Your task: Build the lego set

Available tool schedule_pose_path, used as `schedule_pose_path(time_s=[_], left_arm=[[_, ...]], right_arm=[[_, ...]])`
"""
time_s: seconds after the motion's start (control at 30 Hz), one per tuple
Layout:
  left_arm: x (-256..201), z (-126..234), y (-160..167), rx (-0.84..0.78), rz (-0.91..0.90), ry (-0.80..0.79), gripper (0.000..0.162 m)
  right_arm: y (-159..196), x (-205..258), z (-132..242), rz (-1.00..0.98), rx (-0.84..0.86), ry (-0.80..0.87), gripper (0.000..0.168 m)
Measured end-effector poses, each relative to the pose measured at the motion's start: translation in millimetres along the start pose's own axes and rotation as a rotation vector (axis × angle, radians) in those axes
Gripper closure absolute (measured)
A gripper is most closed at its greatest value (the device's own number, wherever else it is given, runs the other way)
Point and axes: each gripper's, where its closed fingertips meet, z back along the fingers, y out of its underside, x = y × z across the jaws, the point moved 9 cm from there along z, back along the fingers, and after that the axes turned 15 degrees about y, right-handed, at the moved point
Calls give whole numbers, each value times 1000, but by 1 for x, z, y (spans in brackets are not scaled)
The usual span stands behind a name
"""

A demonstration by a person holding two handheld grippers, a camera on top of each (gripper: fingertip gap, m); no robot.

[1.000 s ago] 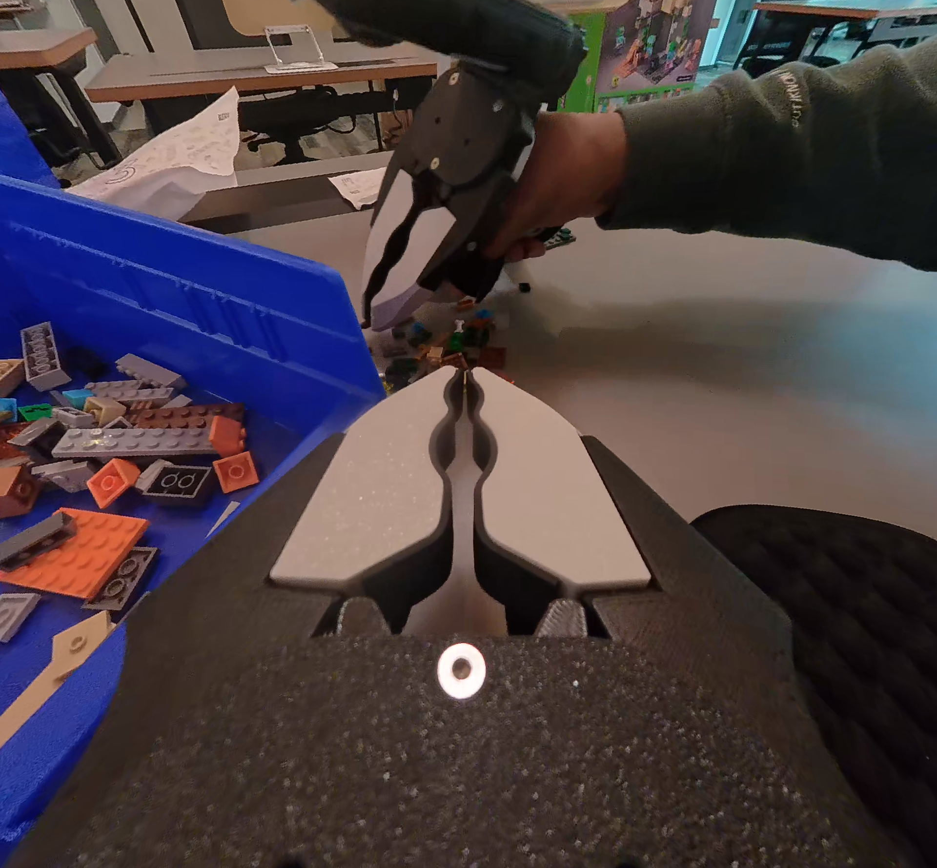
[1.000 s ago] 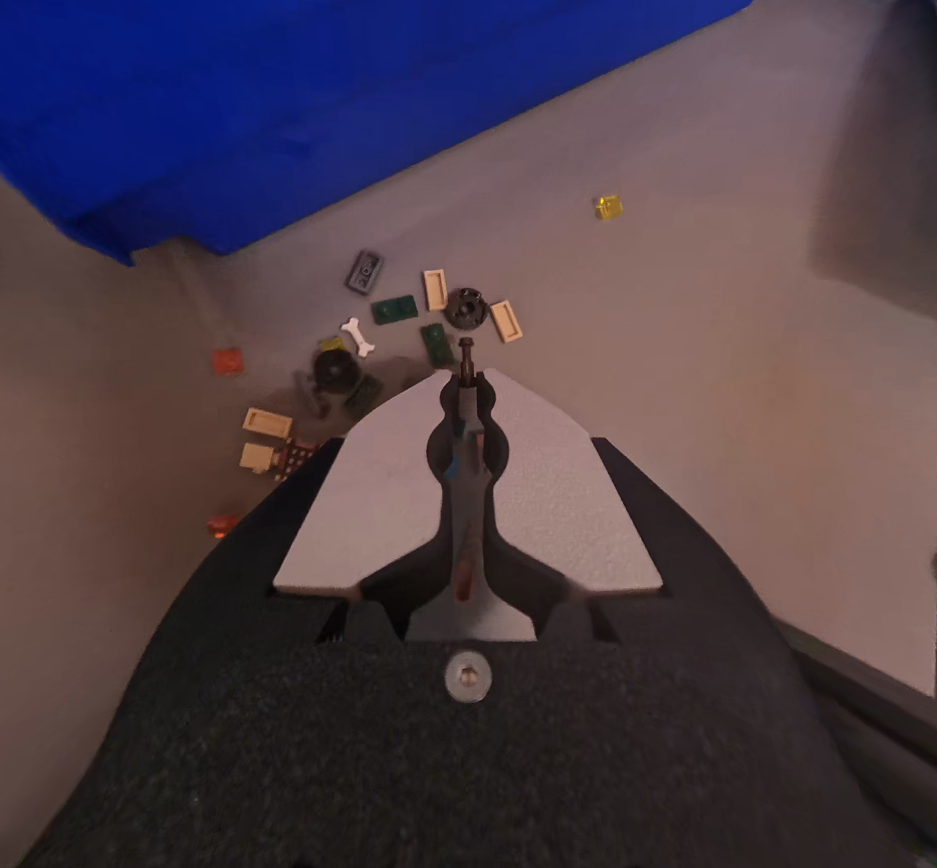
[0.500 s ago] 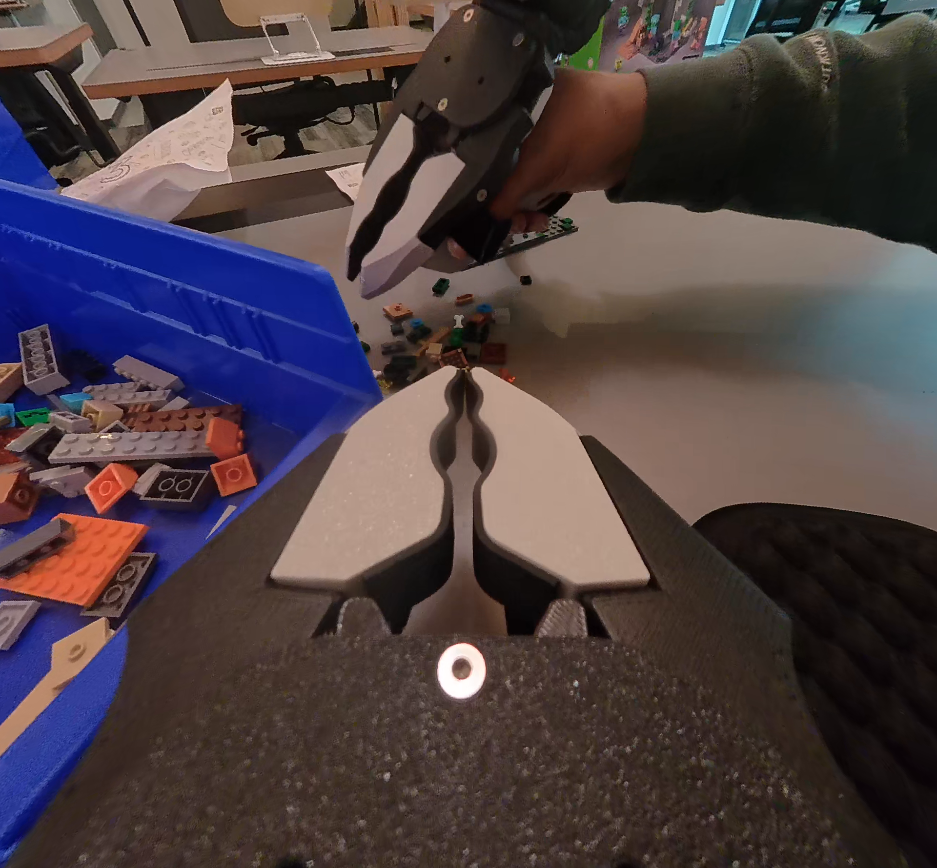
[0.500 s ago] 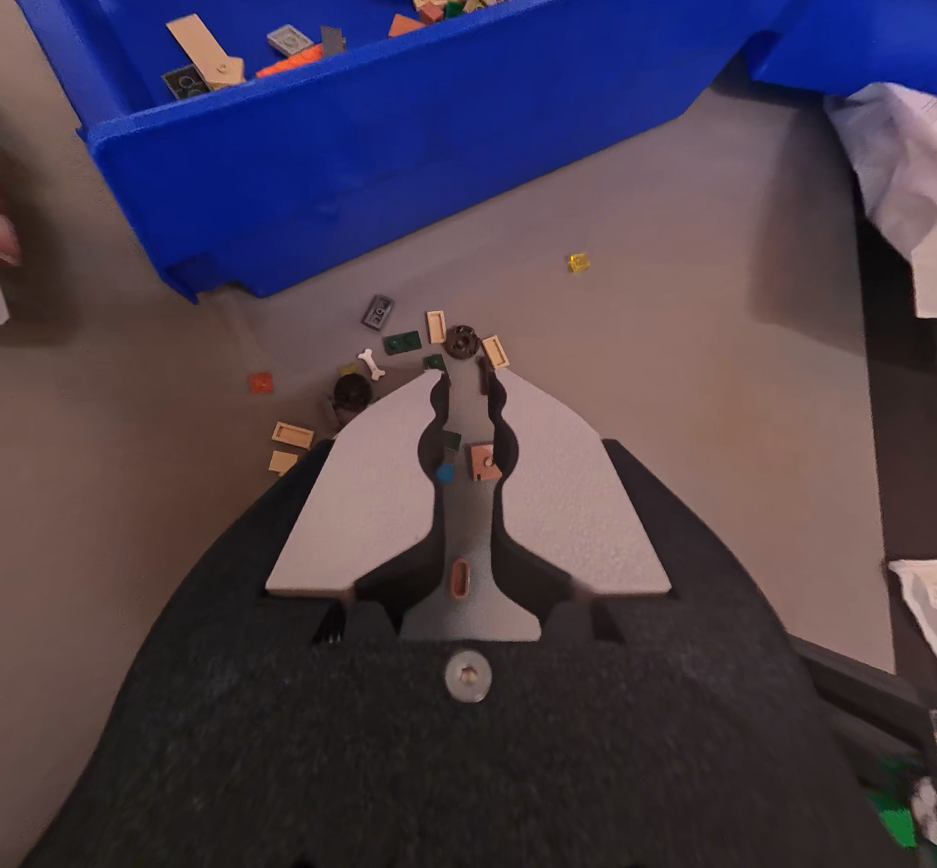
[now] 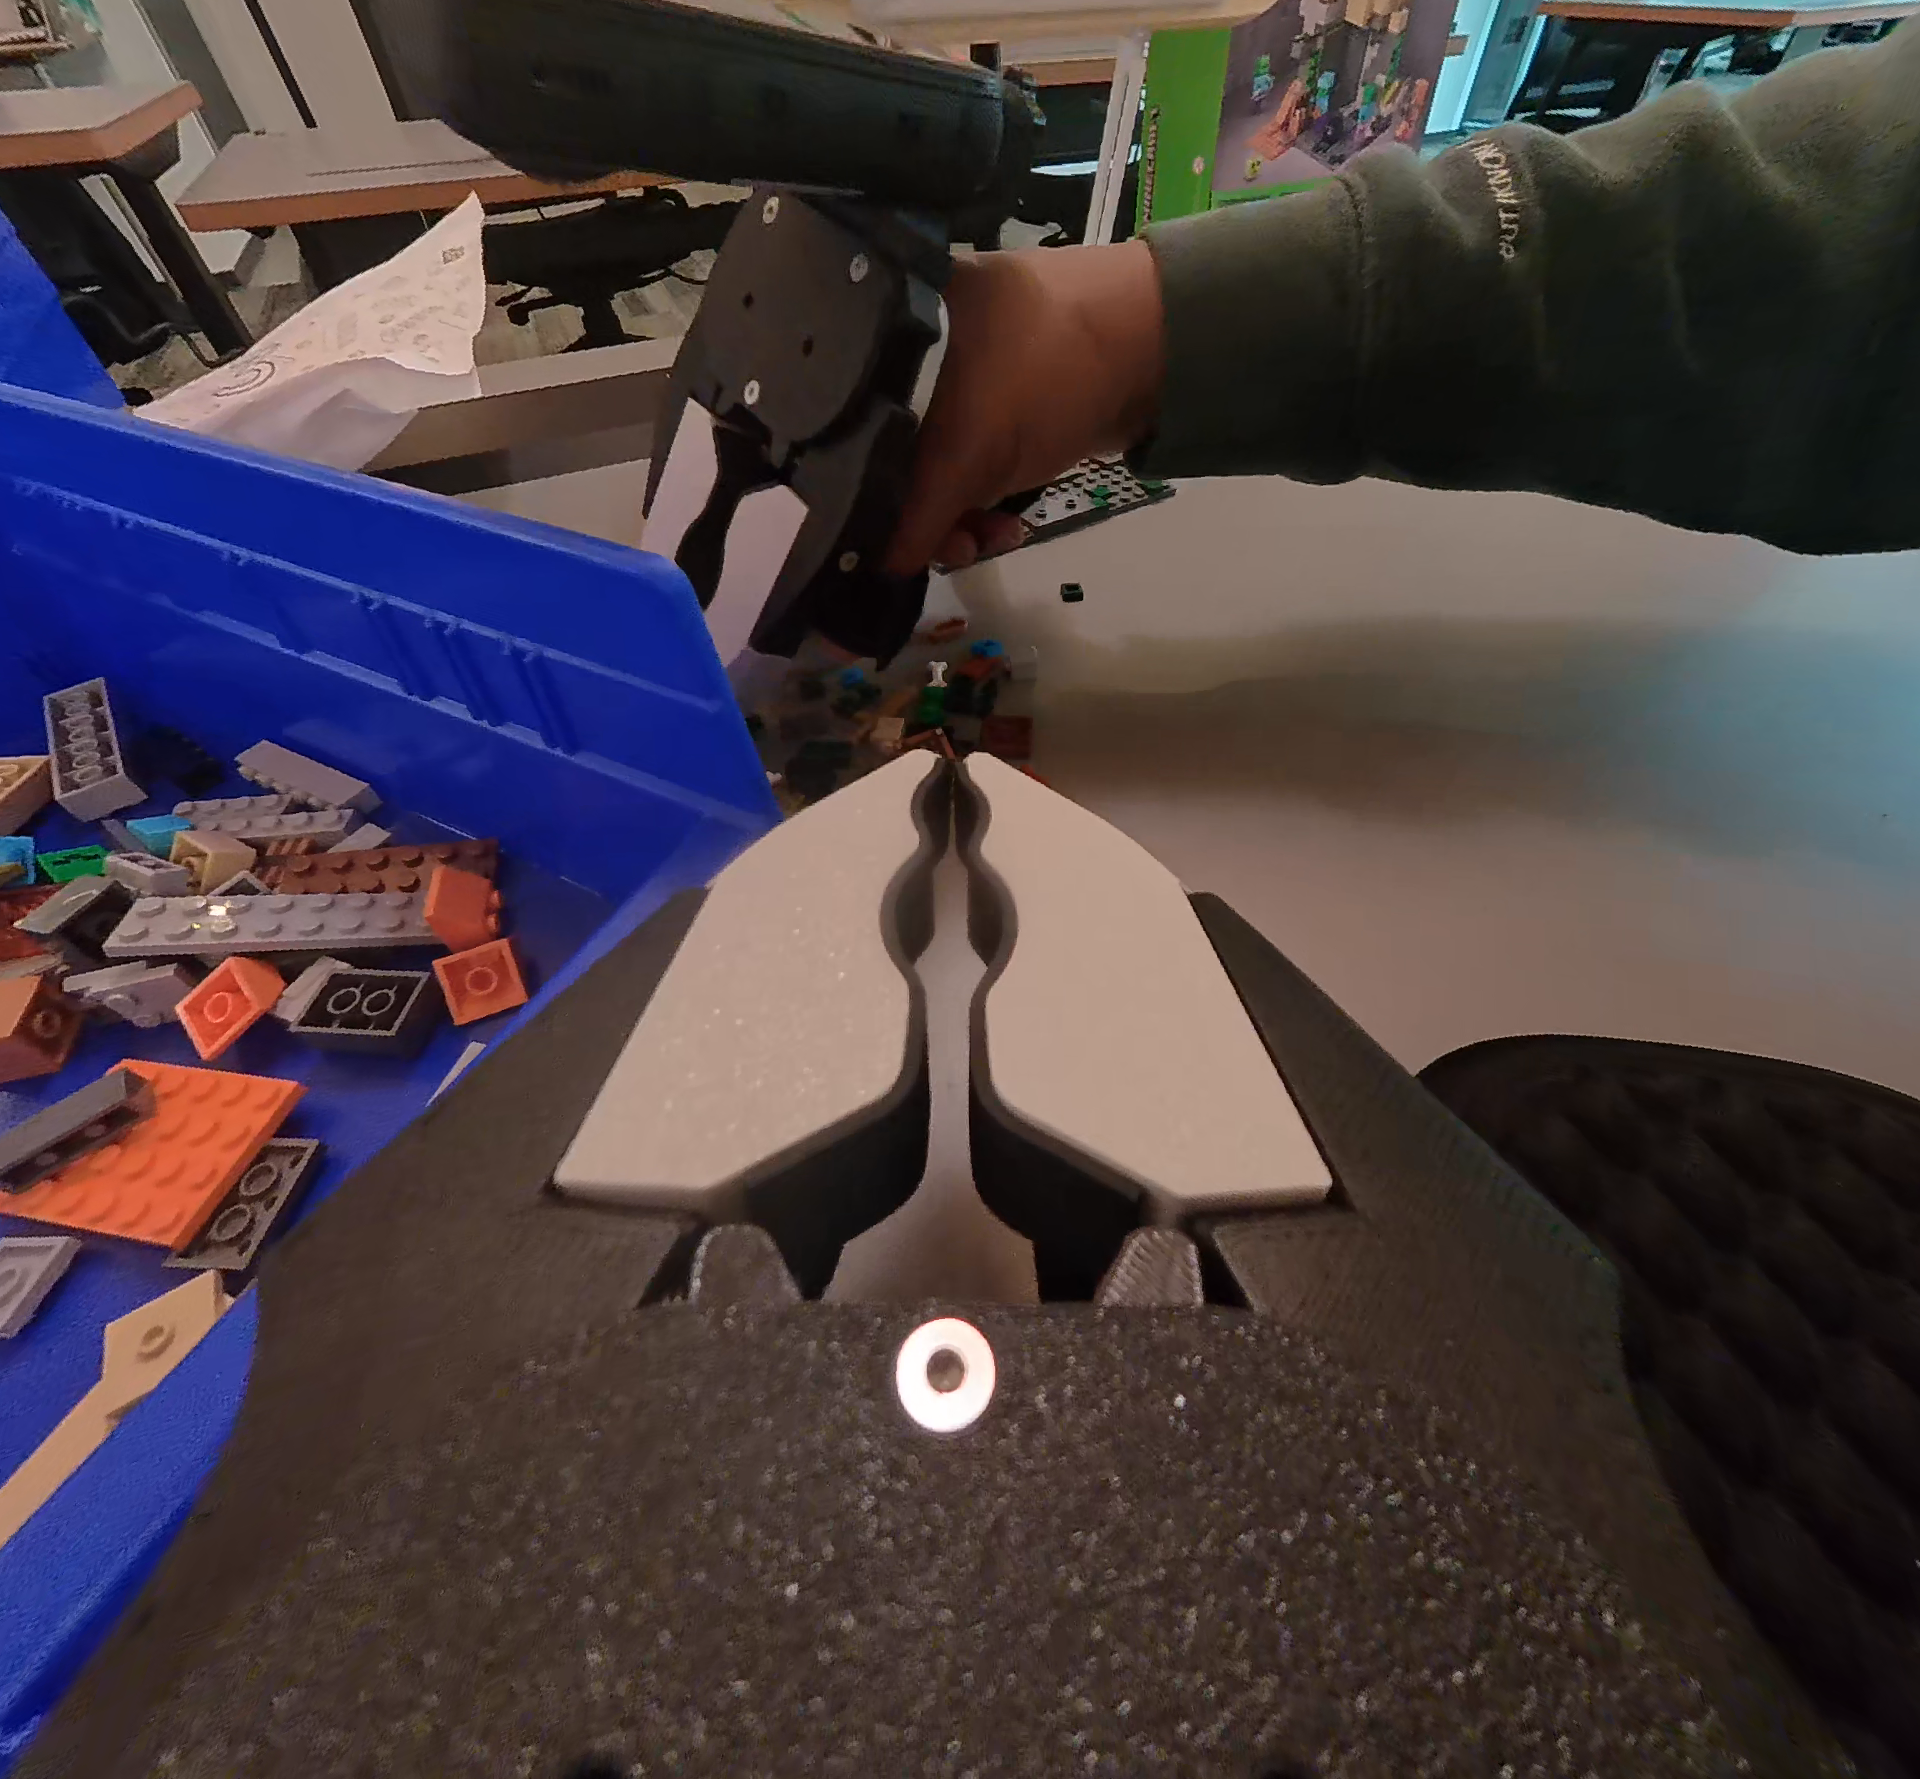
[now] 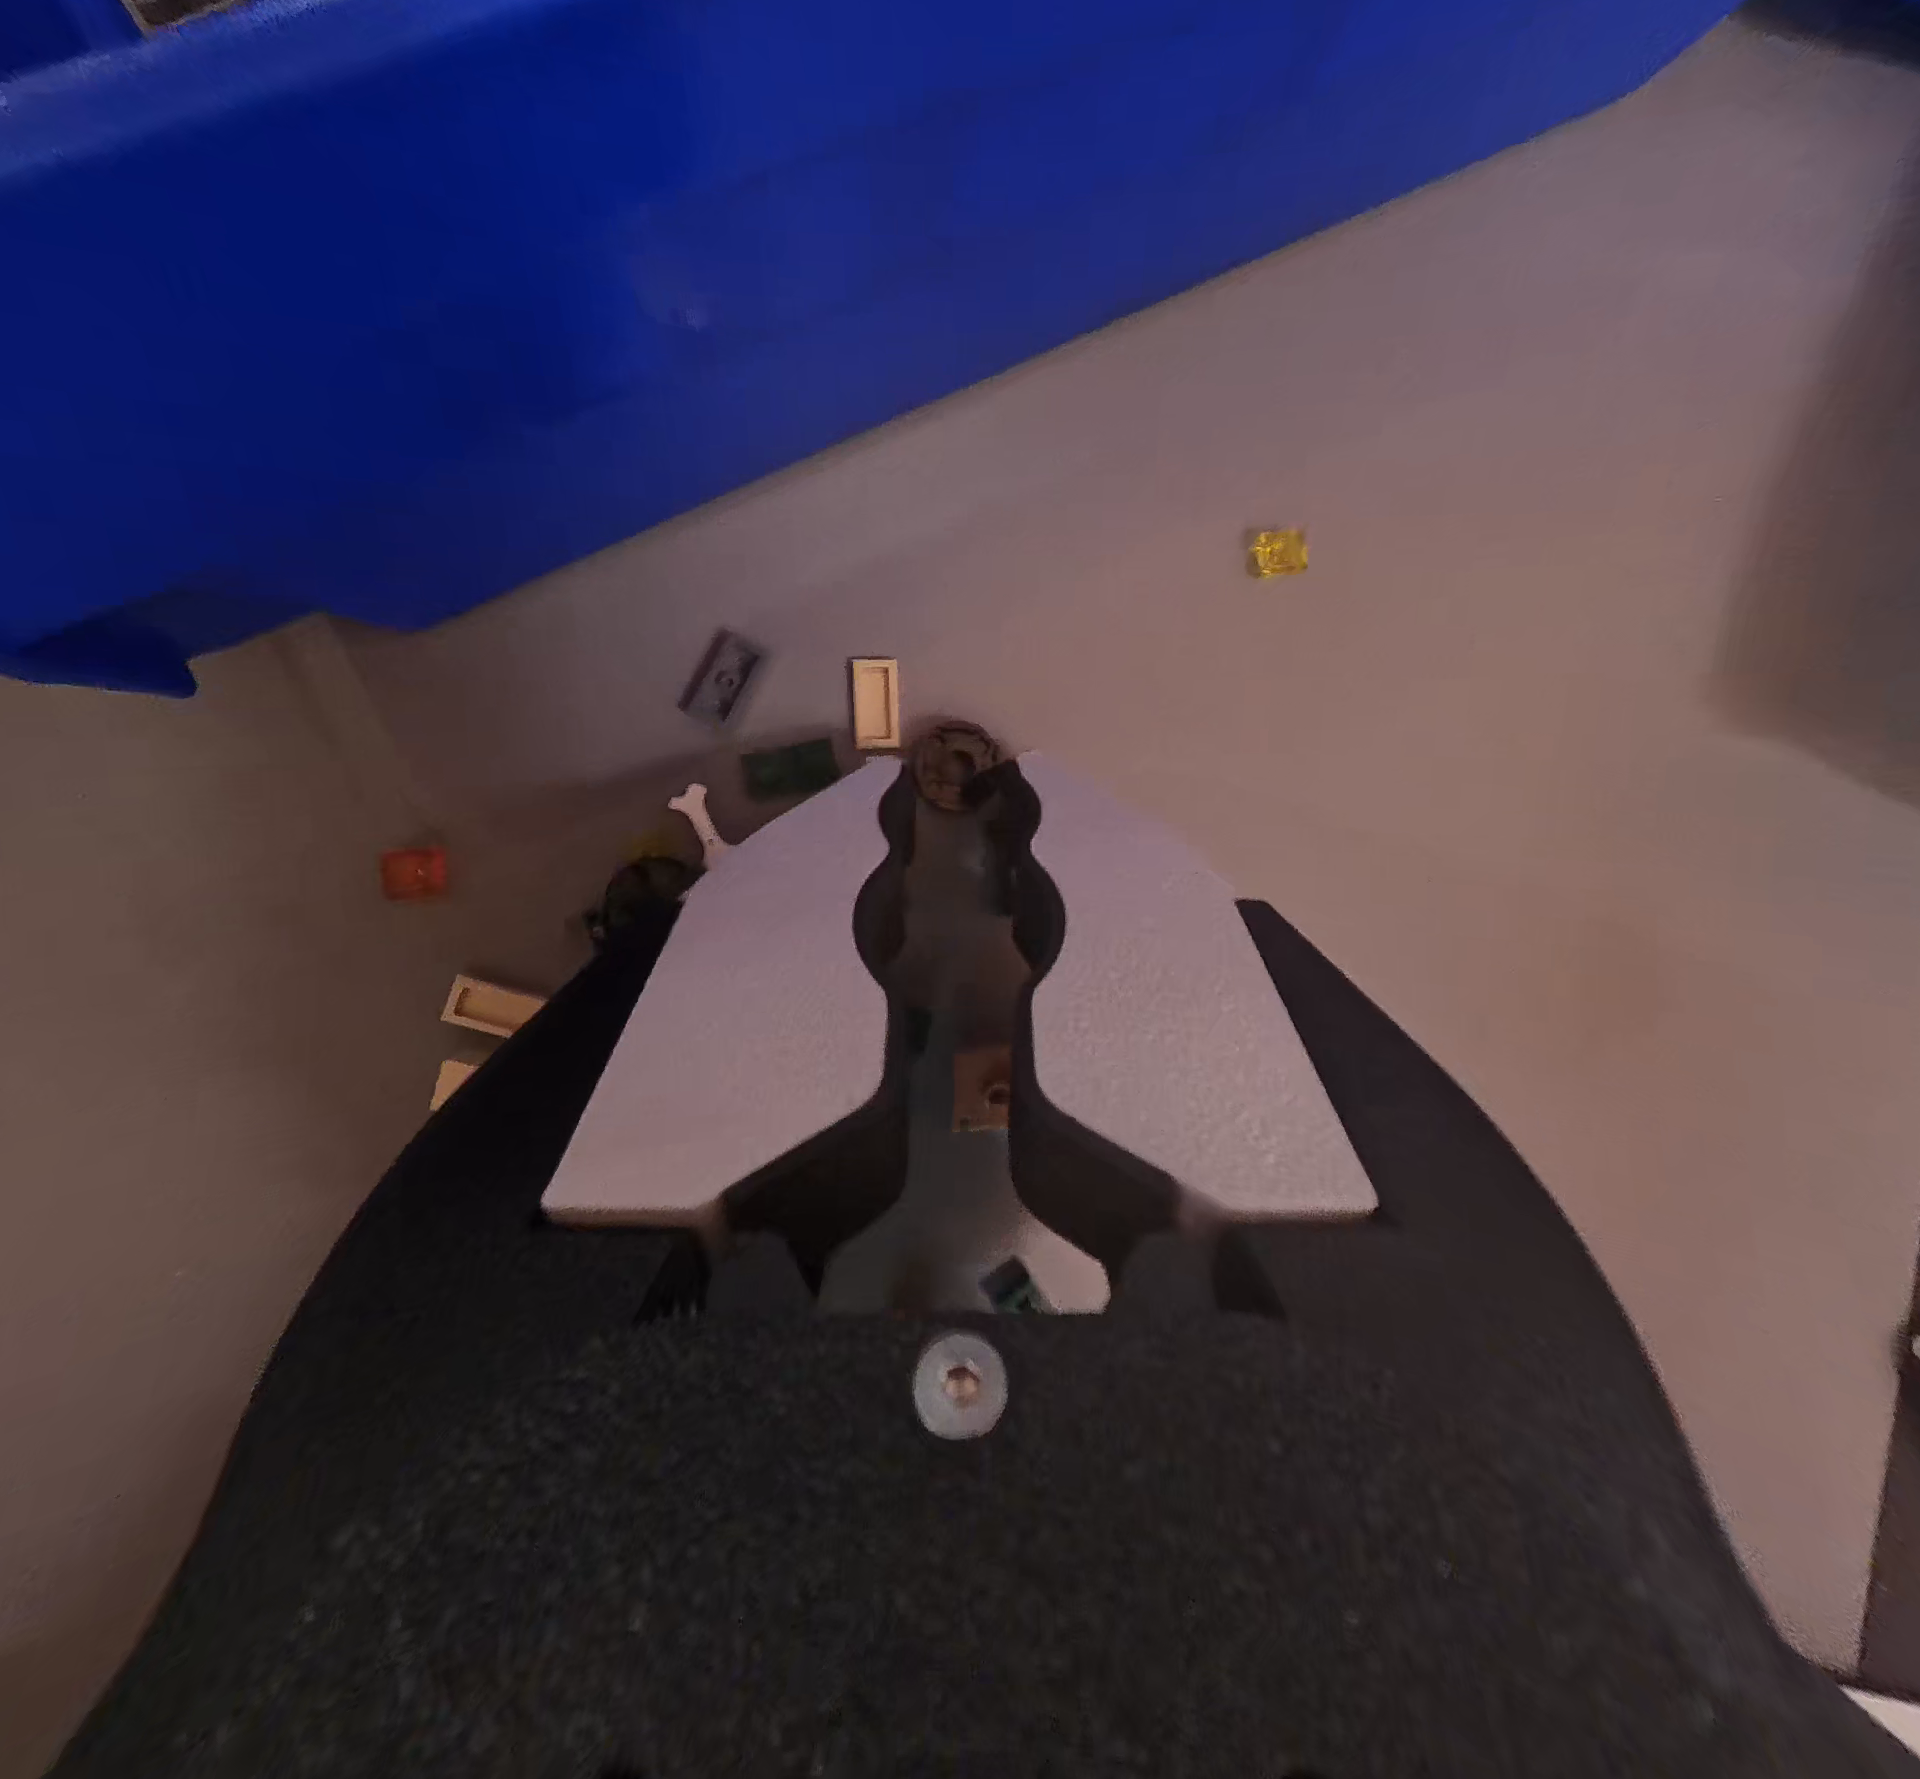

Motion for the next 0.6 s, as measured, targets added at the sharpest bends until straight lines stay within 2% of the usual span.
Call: schedule_pose_path(time_s=[0.17,0.33,0.43,0.6], left_arm=[[0,1,0,-6,-3,-2,162],[0,0,-2,1,-6,-5,162],[0,-1,-7,17,-47,-14,160],[-8,-9,-25,42,-216,63,144]], right_arm=[[-1,-1,2,-32,9,-30,153],[0,2,27,-124,-68,-144,154],[5,8,51,-150,-140,-278,154],[23,24,95,-160,-233,-565,154]])
